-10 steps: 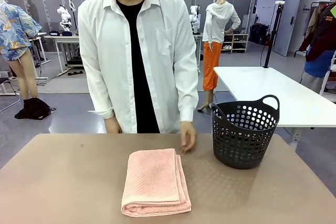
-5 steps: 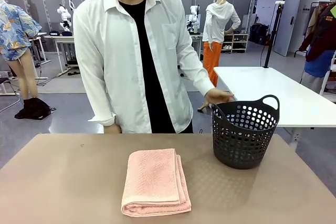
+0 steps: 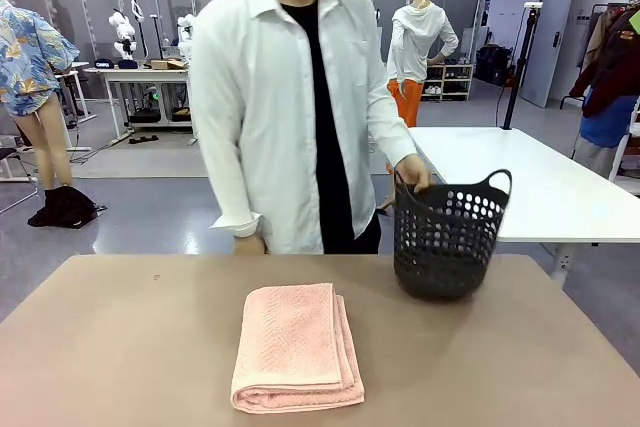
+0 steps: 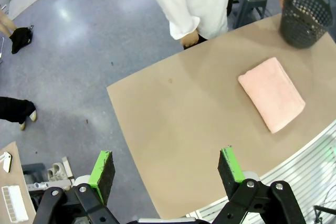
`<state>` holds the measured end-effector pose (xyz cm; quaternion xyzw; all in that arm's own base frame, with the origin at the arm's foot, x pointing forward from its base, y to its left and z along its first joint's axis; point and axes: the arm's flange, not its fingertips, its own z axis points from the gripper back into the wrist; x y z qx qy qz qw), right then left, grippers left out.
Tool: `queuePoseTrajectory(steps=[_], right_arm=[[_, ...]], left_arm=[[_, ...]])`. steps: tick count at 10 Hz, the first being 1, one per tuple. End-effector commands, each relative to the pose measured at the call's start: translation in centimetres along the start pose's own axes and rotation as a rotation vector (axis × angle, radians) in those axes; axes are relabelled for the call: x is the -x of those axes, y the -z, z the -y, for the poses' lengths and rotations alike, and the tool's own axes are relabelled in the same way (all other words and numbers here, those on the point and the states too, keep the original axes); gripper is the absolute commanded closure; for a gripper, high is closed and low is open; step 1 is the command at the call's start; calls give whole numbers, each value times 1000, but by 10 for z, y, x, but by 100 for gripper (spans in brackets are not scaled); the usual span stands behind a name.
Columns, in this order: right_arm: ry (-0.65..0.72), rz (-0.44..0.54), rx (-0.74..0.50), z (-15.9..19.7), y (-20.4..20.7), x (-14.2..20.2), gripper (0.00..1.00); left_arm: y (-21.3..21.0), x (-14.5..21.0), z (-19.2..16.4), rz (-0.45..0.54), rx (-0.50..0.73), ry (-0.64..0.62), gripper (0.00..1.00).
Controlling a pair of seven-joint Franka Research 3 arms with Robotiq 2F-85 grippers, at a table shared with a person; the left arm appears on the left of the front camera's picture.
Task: Fold the towel.
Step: Pick up the 100 cm Hotel Towel and place it on the left side of the table.
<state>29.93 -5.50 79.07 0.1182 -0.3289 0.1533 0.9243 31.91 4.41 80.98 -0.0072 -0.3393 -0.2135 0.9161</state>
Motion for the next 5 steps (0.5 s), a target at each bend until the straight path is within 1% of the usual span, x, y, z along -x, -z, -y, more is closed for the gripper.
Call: queuePoseTrajectory(steps=[1, 5], right_arm=[[2, -1, 2, 0, -2, 0, 0], [2, -1, 2, 0, -2, 0, 0]], left_arm=[[0, 0, 0, -8, 2, -3, 0], [0, 0, 0, -8, 2, -3, 0]])
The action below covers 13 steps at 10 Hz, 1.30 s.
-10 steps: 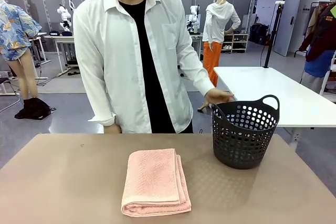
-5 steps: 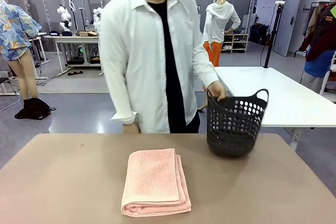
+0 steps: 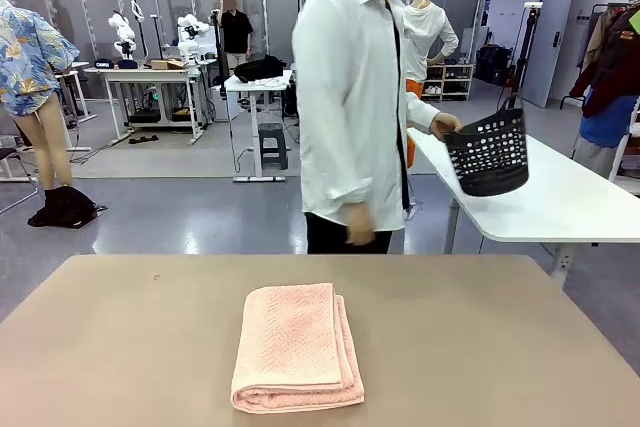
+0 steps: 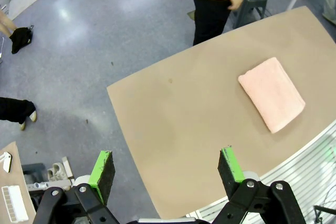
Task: Fold the towel.
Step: Pick up the 100 cm Hotel Towel and place it on the left side of the table.
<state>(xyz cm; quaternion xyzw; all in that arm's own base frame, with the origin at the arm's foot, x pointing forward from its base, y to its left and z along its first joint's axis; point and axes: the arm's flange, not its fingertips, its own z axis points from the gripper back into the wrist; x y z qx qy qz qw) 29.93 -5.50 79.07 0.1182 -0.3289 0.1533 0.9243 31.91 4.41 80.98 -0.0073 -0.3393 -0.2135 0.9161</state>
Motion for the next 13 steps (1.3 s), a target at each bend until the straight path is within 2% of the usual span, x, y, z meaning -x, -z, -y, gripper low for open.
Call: queuePoseTrajectory(steps=[1, 4, 5, 7, 12, 13], right_arm=[[2, -1, 2, 0, -2, 0, 0], [2, -1, 2, 0, -2, 0, 0], [2, -1, 2, 0, -2, 0, 0], [2, -1, 2, 0, -2, 0, 0], [2, -1, 2, 0, -2, 0, 0], [2, -1, 2, 0, -2, 0, 0]], left_arm=[[0, 0, 0, -8, 2, -3, 0], [0, 0, 0, 0, 0, 0, 0], [22, 1, 4, -28, -27, -63, 0], [76, 11, 13, -20, 118, -134, 0], [235, 43, 60, -156, 361, -228, 0], [259, 50, 68, -144, 423, -244, 0]])
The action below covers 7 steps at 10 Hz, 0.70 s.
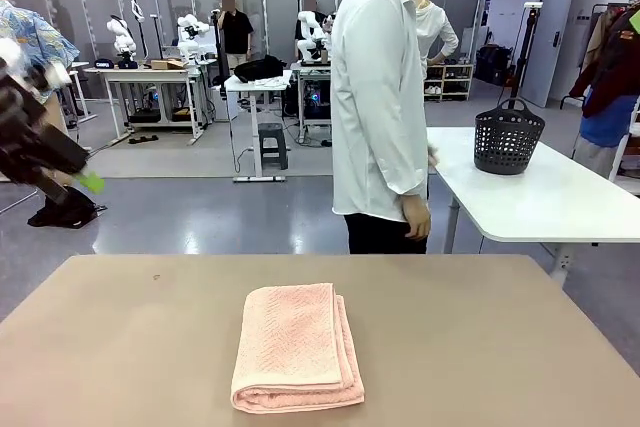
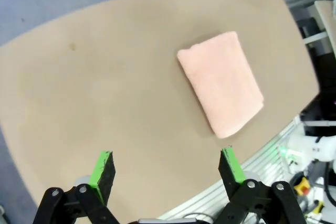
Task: Fold the towel.
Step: Pick up the 100 cm Hotel Towel and place it on the left side of the table.
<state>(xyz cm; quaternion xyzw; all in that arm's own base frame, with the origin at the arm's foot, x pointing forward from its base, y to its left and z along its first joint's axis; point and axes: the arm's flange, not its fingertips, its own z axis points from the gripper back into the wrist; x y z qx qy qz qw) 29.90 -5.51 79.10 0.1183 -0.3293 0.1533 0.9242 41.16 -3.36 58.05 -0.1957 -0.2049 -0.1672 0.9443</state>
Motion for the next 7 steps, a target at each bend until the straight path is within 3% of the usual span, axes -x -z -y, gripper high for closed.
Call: queuePoseTrajectory(steps=[1, 5, 7], right_arm=[[3, -1, 3, 0, -1, 0, 0], [3, -1, 3, 0, -1, 0, 0], [3, -1, 3, 0, -1, 0, 0]], left_arm=[[41, -2, -2, 31, 69, -19, 0], [183, -8, 3, -111, 272, -92, 0], [256, -7, 7, -178, 302, -120, 0]])
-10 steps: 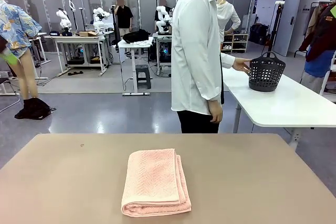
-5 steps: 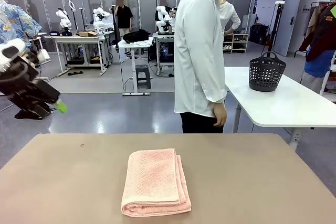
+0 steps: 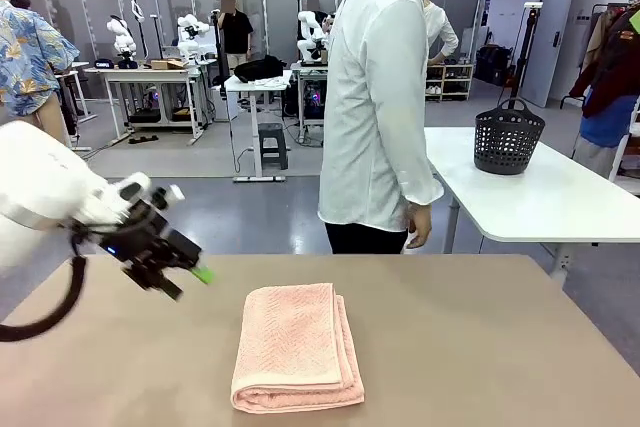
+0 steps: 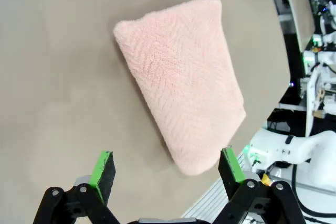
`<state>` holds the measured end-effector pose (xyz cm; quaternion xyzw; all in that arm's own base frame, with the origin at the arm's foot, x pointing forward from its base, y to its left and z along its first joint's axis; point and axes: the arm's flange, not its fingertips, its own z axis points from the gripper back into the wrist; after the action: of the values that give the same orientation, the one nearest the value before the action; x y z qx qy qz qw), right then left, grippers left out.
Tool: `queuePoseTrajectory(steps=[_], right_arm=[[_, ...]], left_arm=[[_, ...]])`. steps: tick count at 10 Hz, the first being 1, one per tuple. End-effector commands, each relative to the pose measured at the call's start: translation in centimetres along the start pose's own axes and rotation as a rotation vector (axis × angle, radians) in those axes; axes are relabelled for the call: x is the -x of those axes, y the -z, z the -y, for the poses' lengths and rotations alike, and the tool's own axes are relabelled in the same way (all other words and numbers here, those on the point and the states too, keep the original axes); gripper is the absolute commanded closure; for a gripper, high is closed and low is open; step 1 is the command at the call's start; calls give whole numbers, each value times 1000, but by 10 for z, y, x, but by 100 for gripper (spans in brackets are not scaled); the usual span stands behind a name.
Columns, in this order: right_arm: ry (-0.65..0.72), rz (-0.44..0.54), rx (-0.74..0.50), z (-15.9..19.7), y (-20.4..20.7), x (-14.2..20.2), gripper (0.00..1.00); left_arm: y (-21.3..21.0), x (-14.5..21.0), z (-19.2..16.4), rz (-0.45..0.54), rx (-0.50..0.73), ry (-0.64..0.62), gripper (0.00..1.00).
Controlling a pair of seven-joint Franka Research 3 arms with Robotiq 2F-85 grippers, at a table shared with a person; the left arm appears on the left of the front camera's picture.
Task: Fold the towel.
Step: Pick up the 100 cm Hotel Towel and place it on the left side of the table.
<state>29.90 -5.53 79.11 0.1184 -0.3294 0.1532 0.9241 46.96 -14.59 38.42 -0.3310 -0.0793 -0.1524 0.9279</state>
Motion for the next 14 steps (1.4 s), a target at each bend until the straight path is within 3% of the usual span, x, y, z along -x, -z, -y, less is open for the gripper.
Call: queuePoseTrajectory(steps=[1, 3, 5, 7, 8, 14], right_arm=[[2, -2, 3, 0, -1, 0, 0], [2, -2, 3, 0, -1, 0, 0], [2, -2, 3, 0, -1, 0, 0], [2, -2, 3, 0, -1, 0, 0], [2, -2, 3, 0, -1, 0, 0], [2, -2, 3, 0, -1, 0, 0]], left_arm=[[38, -26, -18, 10, 33, 13, 0], [78, -26, -23, -31, 11, 41, 0], [94, -25, -23, -9, 51, 18, 0], [98, -20, -23, -71, 61, 75, 0], [95, -23, -21, -57, 39, -4, 0], [94, -23, -23, -56, 43, 8, 0]])
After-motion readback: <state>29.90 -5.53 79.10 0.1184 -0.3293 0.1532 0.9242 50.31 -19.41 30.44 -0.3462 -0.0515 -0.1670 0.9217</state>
